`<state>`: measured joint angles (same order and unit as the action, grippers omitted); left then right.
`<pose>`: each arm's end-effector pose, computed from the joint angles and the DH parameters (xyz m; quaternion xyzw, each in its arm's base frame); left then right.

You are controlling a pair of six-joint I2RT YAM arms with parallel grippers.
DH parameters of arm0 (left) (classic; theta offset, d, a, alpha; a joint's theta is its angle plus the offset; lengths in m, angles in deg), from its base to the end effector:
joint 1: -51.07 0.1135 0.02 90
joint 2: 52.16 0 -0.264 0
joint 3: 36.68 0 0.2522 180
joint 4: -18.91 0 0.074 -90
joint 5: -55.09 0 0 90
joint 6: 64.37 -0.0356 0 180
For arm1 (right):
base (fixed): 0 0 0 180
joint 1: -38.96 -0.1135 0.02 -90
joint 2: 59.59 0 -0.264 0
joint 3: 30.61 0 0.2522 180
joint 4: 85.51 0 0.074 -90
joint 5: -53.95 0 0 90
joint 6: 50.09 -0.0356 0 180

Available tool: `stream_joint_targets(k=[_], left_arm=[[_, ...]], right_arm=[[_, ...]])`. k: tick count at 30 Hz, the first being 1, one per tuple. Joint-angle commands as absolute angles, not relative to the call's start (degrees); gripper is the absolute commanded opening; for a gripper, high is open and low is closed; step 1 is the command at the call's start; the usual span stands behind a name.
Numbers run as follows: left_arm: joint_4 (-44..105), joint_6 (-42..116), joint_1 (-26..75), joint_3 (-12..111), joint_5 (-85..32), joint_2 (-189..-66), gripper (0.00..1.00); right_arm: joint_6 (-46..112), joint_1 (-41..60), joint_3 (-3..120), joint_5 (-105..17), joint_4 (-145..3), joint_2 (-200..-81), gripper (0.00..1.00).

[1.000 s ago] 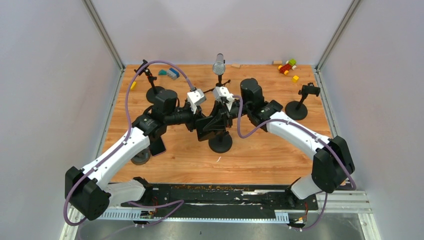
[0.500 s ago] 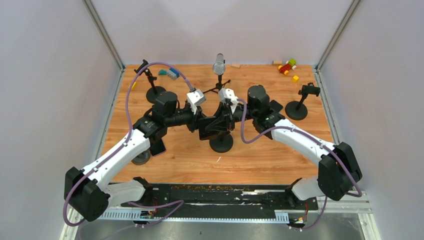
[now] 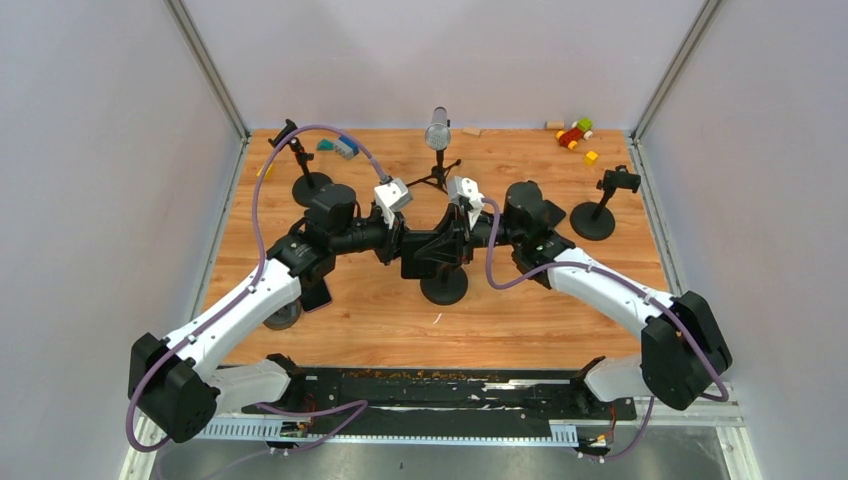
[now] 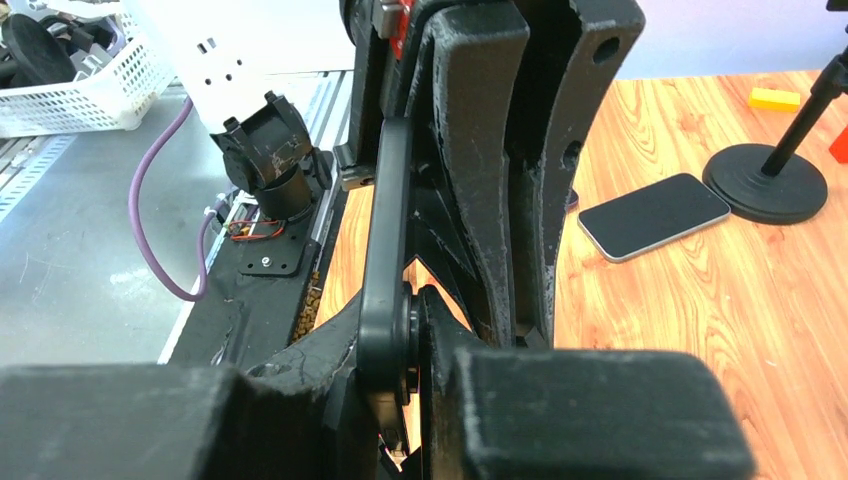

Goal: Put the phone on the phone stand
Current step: Install the phone on the phone stand.

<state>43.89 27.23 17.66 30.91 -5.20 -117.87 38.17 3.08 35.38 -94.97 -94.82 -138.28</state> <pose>0.2073 -0.1579 0.3212 0.3569 0.7369 -0.3643 0.4438 0.2304 0.2043 0.3115 -0.5085 0.5067 0.5313 0.4499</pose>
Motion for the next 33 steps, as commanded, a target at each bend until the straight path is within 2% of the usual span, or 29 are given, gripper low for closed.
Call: stream_joint_targets(k=[1, 18, 33], left_arm=[[44.4, 28.3, 18.0, 30.0, -7.1, -118.0, 0.0], [43.8, 28.8, 18.2, 29.6, -8.2, -119.0, 0.0], [43.9, 28.8, 18.2, 30.3, -8.5, -120.6, 0.0]], right_arm=[[35.3, 4.6, 33.8, -93.2, -100.2, -135.1, 0.0], [33.7, 6.8, 31.7, -86.5, -95.6, -131.6, 0.0], [33.5, 6.9, 34.9, -76.7, -79.5, -129.8, 0.0]])
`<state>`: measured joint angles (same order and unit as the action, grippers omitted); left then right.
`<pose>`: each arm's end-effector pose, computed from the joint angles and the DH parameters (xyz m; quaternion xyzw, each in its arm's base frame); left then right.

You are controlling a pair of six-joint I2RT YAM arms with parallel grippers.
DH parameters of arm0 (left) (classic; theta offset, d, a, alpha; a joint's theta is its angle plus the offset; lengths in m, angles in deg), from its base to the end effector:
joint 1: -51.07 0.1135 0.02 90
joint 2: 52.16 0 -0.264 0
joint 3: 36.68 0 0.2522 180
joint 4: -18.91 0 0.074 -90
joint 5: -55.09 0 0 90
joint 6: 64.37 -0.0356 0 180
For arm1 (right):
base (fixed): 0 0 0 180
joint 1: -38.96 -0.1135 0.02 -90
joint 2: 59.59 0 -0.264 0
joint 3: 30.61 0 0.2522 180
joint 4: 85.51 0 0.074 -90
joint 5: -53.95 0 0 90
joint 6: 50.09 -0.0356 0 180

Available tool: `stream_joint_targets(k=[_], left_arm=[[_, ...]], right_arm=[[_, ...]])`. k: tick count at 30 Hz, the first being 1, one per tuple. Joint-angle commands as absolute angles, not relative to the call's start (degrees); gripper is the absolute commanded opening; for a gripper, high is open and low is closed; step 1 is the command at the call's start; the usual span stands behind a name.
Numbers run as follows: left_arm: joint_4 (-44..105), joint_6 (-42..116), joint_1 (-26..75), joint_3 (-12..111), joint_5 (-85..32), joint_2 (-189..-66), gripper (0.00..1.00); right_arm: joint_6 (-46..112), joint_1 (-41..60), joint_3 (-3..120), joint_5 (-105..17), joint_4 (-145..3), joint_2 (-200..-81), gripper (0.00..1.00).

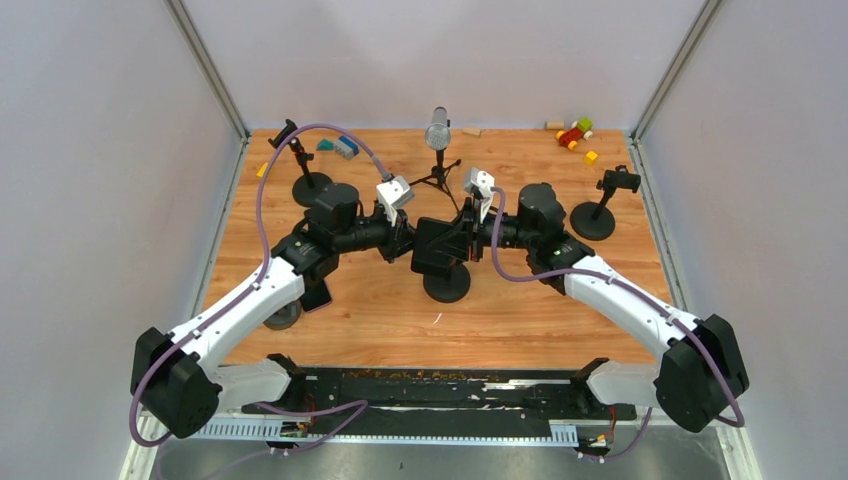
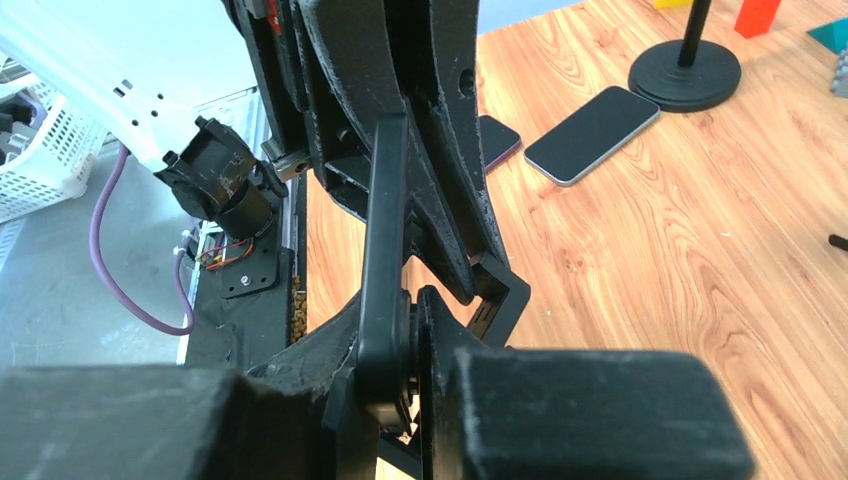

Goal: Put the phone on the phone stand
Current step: Install the phone on the phone stand.

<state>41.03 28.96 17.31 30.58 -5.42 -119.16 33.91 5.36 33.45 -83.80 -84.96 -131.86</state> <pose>0.2118 -0.1627 0.3186 0.3478 0.7356 -0.3722 0.4466 0.2236 0.1802 0.3140 -0.4215 0.6112 0.4907 0.4561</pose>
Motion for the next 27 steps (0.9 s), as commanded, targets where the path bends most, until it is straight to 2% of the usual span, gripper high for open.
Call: stream_joint_targets(k=[1, 27], left_arm=[[43.9, 28.8, 18.2, 30.4, -8.4, -120.7, 0.0], [44.7, 28.2, 18.2, 32.0, -9.0, -122.2, 0.0]], right_arm=[[33.0, 6.9, 34.7, -76.0, -79.4, -129.7, 0.0], [30.2, 7.2, 38.1, -59.4, -67.3, -129.6, 0.0]])
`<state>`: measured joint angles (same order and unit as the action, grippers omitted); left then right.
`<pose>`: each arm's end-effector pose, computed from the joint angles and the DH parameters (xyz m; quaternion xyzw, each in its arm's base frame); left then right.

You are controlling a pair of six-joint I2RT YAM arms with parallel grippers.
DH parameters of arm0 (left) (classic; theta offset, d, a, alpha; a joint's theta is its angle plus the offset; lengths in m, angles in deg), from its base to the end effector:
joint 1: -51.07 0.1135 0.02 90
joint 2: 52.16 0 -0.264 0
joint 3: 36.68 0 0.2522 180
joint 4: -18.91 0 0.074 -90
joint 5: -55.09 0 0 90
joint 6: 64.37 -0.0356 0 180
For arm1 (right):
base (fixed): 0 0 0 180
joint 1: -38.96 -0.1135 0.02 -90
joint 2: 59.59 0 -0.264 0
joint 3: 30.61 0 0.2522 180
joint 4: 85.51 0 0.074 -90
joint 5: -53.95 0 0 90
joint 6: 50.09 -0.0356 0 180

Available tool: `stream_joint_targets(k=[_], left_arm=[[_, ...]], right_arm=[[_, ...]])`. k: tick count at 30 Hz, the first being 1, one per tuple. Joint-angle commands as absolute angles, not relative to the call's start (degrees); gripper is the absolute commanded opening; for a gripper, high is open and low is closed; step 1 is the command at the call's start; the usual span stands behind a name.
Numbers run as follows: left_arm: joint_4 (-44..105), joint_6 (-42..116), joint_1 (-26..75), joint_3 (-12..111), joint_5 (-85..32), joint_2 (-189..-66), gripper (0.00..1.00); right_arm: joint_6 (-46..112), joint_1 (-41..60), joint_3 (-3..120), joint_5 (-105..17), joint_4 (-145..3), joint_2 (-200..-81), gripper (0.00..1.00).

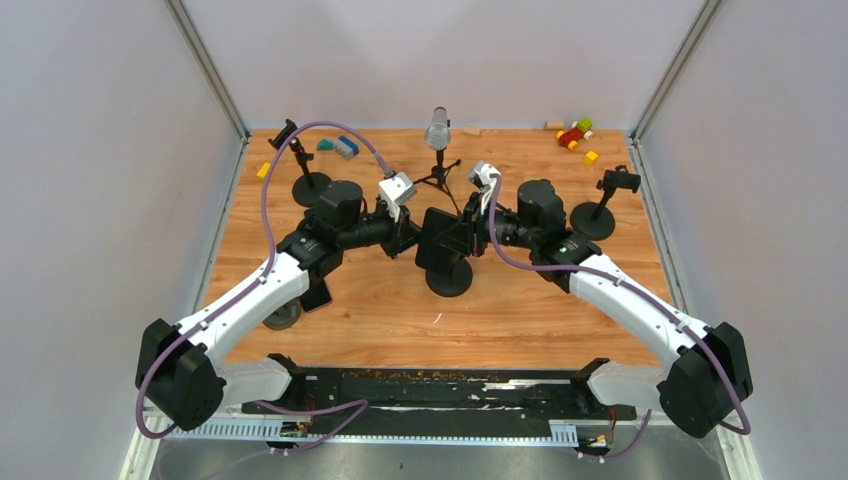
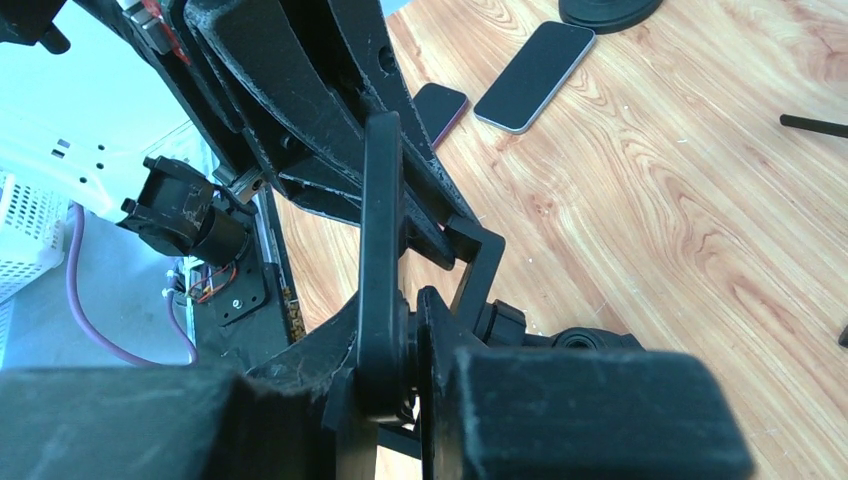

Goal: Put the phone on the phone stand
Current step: Install the phone on the phone stand.

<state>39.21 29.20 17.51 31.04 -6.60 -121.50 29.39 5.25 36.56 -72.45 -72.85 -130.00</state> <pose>0.2212 -0.1670 0.3141 0.3401 0.7407 -0.3649 0.4500 0.2229 0.1741 0.3198 -0.3367 0.7049 0.4464 0.4364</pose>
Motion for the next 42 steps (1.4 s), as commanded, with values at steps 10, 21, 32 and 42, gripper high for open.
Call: stream_joint_targets(k=[10, 21, 32, 42], left_arm=[[44.6, 28.1, 18.2, 32.8, -9.0, -122.5, 0.0], [44.2, 28.1, 18.2, 33.1, -8.3, -123.0, 0.0], [43.4, 28.4, 18.1, 32.9, -6.8, -124.0, 0.0], [43.7, 27.6, 17.1, 33.7, -6.0, -124.9, 0.0]], right_arm=[[29.1, 7.5, 38.4, -52.5, -64.3, -129.5, 0.0], [26.0, 7.5, 39.1, -49.1, -62.1, -129.8, 0.0], [21.7, 7.5, 40.2, -46.9, -61.3, -131.2, 0.0], [18.7, 7.5, 41.0, -47.6, -60.9, -132.0, 0.0]])
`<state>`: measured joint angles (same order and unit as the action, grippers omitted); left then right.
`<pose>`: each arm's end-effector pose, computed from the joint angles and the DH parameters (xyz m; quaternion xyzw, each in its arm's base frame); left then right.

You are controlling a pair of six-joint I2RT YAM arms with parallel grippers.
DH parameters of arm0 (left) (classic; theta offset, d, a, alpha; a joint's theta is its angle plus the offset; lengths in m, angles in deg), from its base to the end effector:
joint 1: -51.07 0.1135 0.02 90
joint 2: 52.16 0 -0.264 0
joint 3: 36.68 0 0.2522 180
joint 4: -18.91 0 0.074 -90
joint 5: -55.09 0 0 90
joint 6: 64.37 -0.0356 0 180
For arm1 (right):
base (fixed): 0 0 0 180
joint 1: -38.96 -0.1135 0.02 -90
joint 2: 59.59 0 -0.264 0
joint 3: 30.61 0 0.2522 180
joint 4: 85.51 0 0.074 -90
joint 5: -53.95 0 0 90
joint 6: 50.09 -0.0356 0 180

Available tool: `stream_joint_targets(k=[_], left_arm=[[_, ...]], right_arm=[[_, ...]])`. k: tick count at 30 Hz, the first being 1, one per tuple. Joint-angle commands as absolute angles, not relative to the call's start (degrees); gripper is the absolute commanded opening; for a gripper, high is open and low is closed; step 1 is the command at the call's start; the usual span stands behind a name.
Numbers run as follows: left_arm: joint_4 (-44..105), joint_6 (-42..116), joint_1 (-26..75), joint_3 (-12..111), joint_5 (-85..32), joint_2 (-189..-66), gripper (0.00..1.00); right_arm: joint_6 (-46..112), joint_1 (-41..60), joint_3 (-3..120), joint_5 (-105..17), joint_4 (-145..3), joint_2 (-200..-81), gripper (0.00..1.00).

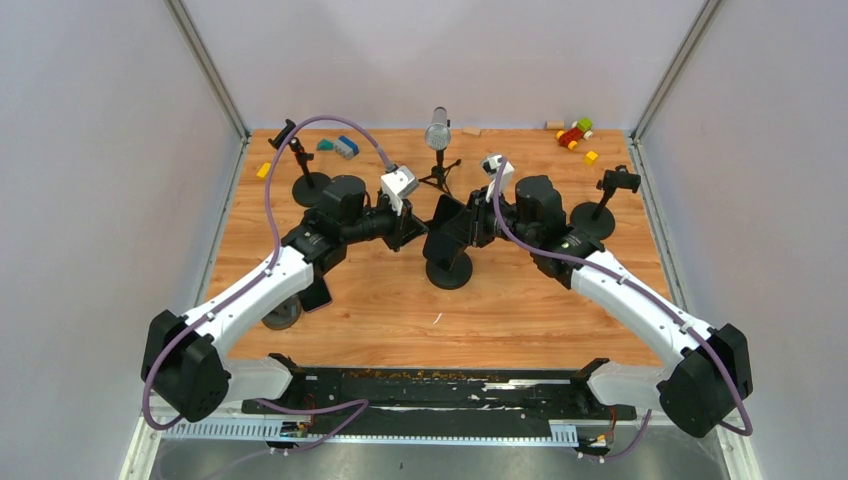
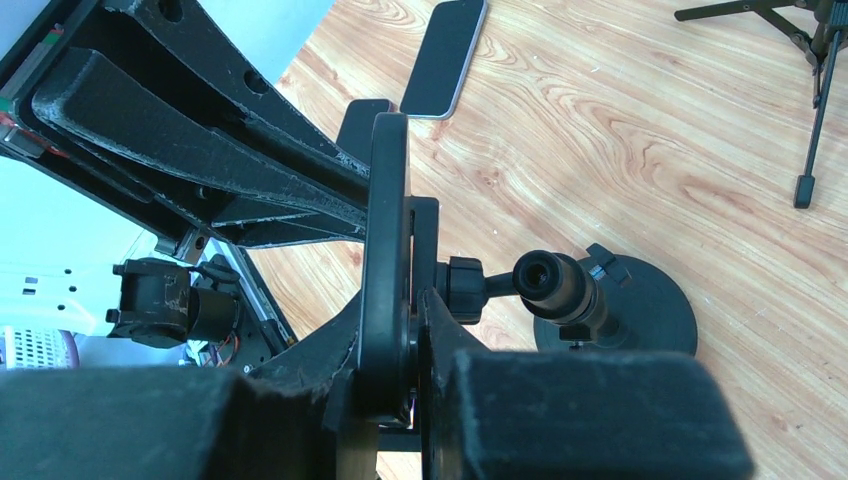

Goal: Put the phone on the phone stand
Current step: Install the phone on the phone stand.

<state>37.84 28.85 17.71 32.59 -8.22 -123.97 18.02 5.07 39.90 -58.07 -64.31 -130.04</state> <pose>0.2318 -0.1717 0.3144 0.3346 0.7427 -0.3530 0.4603 0.2280 0.1692 0.3240 -0.1920 0.7939 0.3988 0.4168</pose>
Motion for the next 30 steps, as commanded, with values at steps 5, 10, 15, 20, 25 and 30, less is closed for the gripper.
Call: stream_joint_targets(k=[5, 10, 15, 20, 25, 30], left_arm=[[44.3, 26.8, 15.9, 34.4, -5.6, -125.5, 0.0], [44.7, 26.7, 15.1, 35.4, -4.5, -126.1, 0.0], [44.7, 27.4, 14.9, 35.9, -3.6, -126.1, 0.04], [44.4, 28.0, 14.8, 35.9, -2.9, -125.8, 0.14], [44.4, 28.0, 14.7, 35.8, -2.6, -125.1, 0.22], [44.4, 28.0, 14.8, 35.5, -2.7, -124.2, 0.29]], right_arm=[[18.3, 7.5, 41.2, -48.2, -61.4, -132.2, 0.0], [19.3, 7.3, 41.2, -49.9, -63.2, -132.2, 0.0], [20.7, 7.2, 41.1, -50.1, -64.0, -131.9, 0.04], [21.3, 6.9, 41.1, -50.2, -64.8, -132.5, 0.03], [21.9, 6.6, 41.2, -49.5, -64.8, -132.7, 0.0], [22.2, 6.6, 41.2, -48.6, -64.8, -132.5, 0.0]])
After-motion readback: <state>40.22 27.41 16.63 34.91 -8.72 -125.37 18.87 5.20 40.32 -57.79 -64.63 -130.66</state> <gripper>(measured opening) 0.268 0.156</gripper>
